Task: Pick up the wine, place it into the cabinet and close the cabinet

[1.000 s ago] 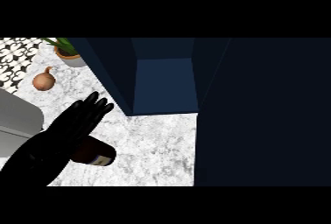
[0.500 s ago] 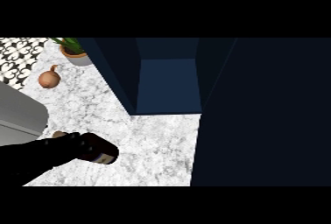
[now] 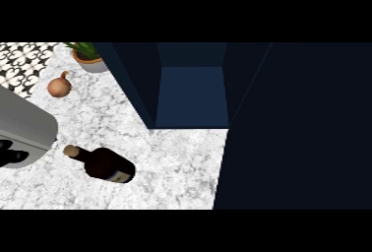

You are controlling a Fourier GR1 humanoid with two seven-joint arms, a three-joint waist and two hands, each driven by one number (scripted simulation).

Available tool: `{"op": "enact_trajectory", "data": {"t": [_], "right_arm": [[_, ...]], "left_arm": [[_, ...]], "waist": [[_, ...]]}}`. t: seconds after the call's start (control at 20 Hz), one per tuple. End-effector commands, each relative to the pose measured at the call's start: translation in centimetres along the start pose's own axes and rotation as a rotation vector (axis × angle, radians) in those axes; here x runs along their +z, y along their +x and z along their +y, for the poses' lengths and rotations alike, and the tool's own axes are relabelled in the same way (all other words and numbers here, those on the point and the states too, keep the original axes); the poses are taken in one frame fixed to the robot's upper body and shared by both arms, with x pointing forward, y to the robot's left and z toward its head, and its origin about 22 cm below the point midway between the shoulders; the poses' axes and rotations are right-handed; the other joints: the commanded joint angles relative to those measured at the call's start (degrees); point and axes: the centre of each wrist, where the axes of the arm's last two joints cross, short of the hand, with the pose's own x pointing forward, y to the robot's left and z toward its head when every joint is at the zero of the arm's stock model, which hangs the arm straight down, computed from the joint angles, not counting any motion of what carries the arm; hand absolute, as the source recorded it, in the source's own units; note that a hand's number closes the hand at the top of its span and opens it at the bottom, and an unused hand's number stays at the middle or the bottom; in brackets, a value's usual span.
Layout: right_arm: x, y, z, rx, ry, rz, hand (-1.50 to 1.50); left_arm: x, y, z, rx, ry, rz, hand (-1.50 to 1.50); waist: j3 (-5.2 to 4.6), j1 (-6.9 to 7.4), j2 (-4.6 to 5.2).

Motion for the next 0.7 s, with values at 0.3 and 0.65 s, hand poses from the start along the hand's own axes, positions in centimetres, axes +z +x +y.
{"op": "enact_trajectory", "data": {"t": [0.3, 0.65], "right_arm": [[-0.4, 2.2, 2.4, 0.014, -0.028, -0.036, -1.5], [1.5, 4.5, 2.6, 0.0, -0.029, -0.009, -1.5]], "left_arm": [[1.1, 0.2, 2.1, 0.012, 0.027, 0.048, -1.5], [0.7, 0.0, 2.3, -0.017, 0.057, 0.067, -1.5]], "waist": [[-0.05, -0.03, 0.15], [-0.1, -0.52, -0.12]]}}
